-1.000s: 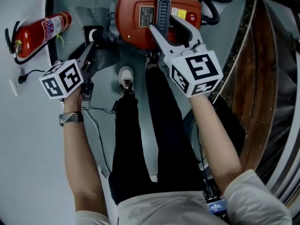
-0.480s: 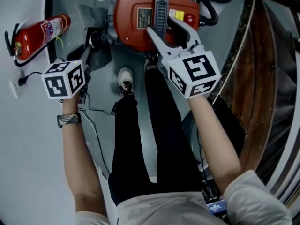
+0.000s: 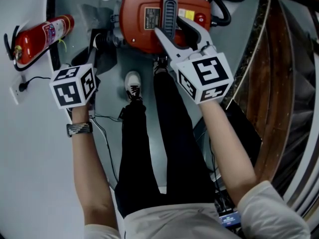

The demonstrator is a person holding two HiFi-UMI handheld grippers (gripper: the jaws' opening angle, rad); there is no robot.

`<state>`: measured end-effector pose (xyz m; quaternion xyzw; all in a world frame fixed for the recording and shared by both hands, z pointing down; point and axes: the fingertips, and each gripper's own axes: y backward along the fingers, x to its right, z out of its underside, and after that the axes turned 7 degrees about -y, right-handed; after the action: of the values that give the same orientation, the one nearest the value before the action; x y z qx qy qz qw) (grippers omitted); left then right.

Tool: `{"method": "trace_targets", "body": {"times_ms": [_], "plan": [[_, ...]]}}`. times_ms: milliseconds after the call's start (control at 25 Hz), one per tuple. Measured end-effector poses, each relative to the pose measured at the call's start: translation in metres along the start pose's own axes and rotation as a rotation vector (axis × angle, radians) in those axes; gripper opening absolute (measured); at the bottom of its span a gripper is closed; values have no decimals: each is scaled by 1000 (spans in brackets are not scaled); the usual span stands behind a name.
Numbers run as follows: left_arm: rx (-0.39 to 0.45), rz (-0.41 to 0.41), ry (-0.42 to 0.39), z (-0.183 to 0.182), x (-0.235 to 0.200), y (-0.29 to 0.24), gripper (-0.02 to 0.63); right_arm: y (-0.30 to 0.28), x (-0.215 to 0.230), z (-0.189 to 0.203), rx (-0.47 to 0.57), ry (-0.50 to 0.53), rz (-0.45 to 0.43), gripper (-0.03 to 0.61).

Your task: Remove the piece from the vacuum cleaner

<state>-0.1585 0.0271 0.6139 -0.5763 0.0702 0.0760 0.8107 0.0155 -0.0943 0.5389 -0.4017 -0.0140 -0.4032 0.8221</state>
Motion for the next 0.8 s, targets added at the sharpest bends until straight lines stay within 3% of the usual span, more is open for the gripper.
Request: {"method": "trace_targets", "body": {"times_ms": [280, 800], "plan": [[-25, 26, -96, -1, -1, 1, 31, 0, -1, 0, 0, 6, -2, 212], [-20, 32, -77, -1, -8, -1, 31, 1, -1, -1, 8, 11, 3, 215]]}}
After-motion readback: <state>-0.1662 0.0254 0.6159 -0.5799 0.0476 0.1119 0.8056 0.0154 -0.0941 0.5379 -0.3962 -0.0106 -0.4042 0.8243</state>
